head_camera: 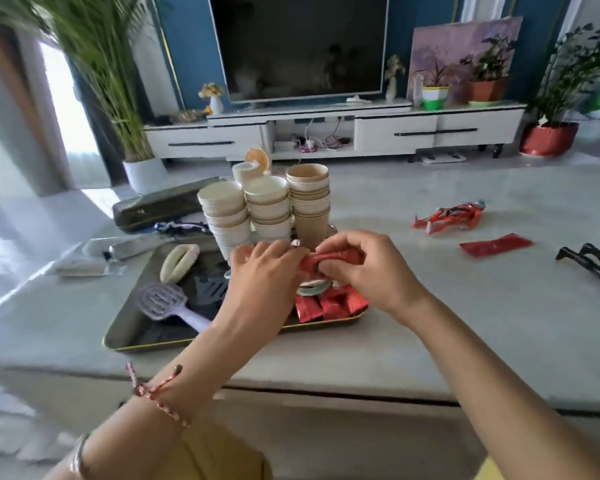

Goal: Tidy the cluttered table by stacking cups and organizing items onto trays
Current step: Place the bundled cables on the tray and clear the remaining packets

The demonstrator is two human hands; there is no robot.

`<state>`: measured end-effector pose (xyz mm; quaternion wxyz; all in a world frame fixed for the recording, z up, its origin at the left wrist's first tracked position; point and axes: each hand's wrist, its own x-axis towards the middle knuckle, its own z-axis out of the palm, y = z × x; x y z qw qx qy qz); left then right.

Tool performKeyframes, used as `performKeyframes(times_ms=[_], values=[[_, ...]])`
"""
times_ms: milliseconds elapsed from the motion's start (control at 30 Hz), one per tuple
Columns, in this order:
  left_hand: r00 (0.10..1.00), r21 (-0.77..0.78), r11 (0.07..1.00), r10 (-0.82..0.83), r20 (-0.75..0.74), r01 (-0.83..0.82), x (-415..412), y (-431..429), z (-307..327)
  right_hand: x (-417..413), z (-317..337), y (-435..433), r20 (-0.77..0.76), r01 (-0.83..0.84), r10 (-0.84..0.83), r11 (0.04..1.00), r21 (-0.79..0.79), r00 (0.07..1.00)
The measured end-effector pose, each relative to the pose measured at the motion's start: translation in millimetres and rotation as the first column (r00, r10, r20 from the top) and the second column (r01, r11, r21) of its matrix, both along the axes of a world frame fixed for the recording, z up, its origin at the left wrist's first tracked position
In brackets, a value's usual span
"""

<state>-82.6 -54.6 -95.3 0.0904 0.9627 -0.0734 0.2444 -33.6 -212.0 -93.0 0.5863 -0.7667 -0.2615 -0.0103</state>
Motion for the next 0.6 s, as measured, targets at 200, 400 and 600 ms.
performKeyframes(times_ms=[200,400,600], values=[[0.988,-0.193,0.981,-0.055,-0.144,0.026,-27.4,65.8,-20.6,-9.9,-30.9,59.4,0.276,0.016,0.057,0.967,-0.254,0.959],[0.994,-0.282,0.957,-0.090,-0.059,0.070,-19.0,71.1,-50.0,0.5,-45.8,52.1,0.412,0.223,-0.025,0.870,-0.439,0.911],[0.987,-0.306,0.950,-0.098,-0.128,0.055,-6.1,72.3,-52.3,-3.3,-54.3,49.3,0.497,0.303,-0.013,0.806,-0.508,0.868]])
